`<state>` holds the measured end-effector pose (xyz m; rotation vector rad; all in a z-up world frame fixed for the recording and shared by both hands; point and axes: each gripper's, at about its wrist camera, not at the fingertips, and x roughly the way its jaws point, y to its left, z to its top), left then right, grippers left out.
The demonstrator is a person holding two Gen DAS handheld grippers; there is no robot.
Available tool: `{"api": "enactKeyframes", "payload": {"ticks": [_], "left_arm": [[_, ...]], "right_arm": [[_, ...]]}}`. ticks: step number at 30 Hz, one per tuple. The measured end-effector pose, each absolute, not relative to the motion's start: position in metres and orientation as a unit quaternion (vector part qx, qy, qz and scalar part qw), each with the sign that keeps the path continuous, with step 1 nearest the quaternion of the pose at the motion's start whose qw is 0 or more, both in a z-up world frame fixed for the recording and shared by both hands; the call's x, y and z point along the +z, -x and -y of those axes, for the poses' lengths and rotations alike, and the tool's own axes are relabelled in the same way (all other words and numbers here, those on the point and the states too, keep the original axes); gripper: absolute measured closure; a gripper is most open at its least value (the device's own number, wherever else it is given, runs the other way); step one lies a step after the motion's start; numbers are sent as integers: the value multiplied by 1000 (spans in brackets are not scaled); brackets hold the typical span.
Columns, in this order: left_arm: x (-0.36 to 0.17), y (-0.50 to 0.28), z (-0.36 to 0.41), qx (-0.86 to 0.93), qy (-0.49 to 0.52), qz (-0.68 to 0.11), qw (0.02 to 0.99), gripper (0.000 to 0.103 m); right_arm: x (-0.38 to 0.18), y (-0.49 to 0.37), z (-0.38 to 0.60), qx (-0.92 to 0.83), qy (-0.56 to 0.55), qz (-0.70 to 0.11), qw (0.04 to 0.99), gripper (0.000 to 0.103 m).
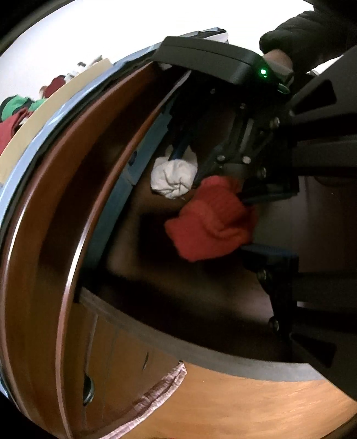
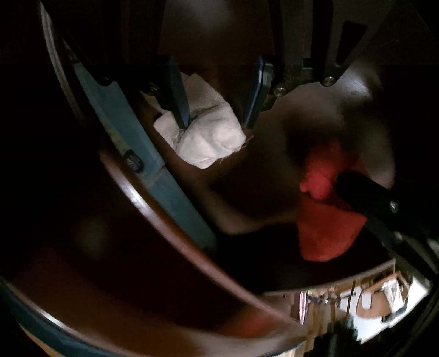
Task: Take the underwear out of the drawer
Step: 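Grasp the red knit garment with the left tool while the right tool grasps the beige garment, then lift both garments up out of the drawer toward the tray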
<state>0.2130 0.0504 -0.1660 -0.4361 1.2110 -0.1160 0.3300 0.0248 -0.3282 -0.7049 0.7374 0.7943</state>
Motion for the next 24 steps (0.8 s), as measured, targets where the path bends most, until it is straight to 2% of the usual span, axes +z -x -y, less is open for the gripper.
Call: {"api": "enactKeyframes", "payload": {"ticks": [3,8,17,24], "left_arm": [[-169,-219,-42,-66,197,-560,802,78],[-160,-215,-41,-77,188,-549,810,78],[-140,-199,-42,-111,164,-520,831,78],[-125,-197,-27,-134,120,-493,851,78]], "right_arm": [[-324,-333,-27,367,321,-353,799,71],[-304,-330,-13,394,262,-409,780,76],[-228,-288,25,421,147,-421,790,76],[-214,-279,46,368,-23,-464,805,76]]}}
